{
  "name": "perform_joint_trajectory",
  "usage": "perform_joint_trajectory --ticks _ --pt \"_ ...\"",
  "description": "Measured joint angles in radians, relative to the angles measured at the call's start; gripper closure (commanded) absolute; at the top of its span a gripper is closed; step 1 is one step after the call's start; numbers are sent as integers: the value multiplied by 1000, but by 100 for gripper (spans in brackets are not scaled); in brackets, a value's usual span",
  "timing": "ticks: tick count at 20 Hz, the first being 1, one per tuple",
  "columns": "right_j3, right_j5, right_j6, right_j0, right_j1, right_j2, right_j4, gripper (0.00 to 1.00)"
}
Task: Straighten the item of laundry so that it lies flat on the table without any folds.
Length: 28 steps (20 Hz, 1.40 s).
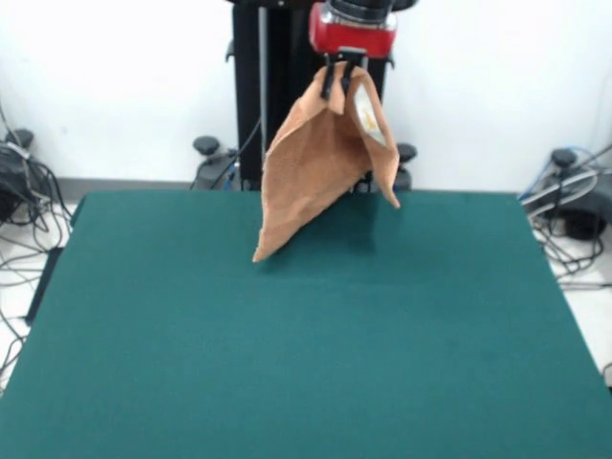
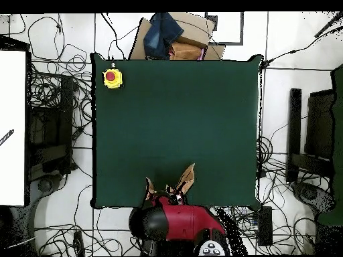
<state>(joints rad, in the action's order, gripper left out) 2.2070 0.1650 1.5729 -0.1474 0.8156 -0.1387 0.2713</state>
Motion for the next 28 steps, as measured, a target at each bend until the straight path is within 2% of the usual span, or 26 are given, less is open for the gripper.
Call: perform_joint_trajectory --ticks 9,18,28 --pt "-61 9 0 -3 13 2 0 100" --pt "-72 8 0 -1 7 2 0 100" --pt "-72 -25 0 2 -52 1 0 100"
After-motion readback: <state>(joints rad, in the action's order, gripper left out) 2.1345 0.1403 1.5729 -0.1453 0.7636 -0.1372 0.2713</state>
